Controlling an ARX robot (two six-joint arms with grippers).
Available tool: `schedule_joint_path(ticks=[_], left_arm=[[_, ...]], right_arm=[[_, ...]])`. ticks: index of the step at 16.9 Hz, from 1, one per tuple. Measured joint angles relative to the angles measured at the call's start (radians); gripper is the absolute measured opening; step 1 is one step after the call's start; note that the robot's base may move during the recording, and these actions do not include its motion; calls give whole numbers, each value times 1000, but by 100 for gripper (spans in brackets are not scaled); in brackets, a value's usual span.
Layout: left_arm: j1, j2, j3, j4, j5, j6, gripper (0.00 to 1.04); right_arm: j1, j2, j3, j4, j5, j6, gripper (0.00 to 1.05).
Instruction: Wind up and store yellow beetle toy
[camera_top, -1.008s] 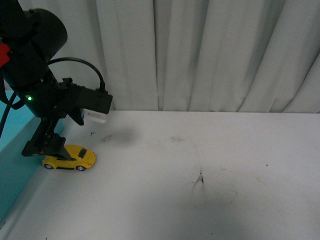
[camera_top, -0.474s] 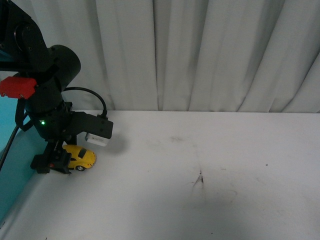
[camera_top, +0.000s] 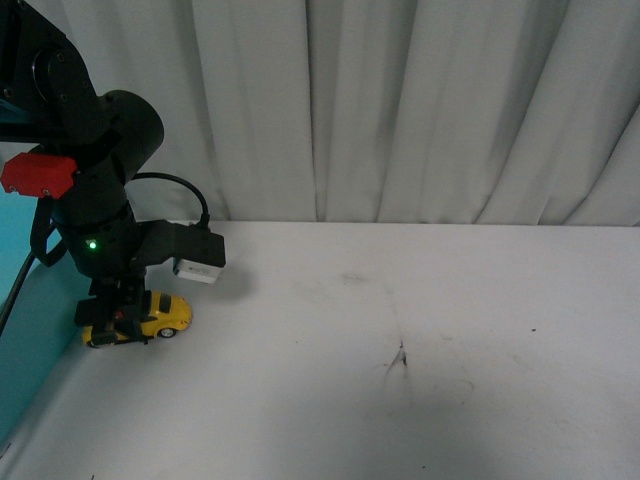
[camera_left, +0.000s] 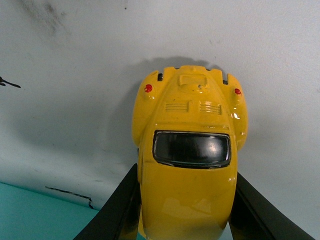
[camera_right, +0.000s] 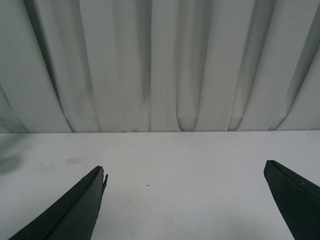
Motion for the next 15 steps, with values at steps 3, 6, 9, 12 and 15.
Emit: schedule_joint_path(ticks=[3, 6, 9, 12, 15], left_arm=[[-2, -3, 2, -31, 7, -21, 41], [-21, -24, 7, -146, 92, 145, 41], [-37, -137, 76, -277, 194, 230, 41], [-3, -259, 154, -398, 252, 237, 41], [100, -280, 177, -395, 340, 181, 41]], right_arm=[[0, 0, 0, 0, 0, 0, 98], [0, 0, 0, 0, 0, 0, 98], [0, 0, 0, 0, 0, 0, 98], [0, 0, 0, 0, 0, 0, 98], [0, 0, 0, 0, 0, 0, 98]])
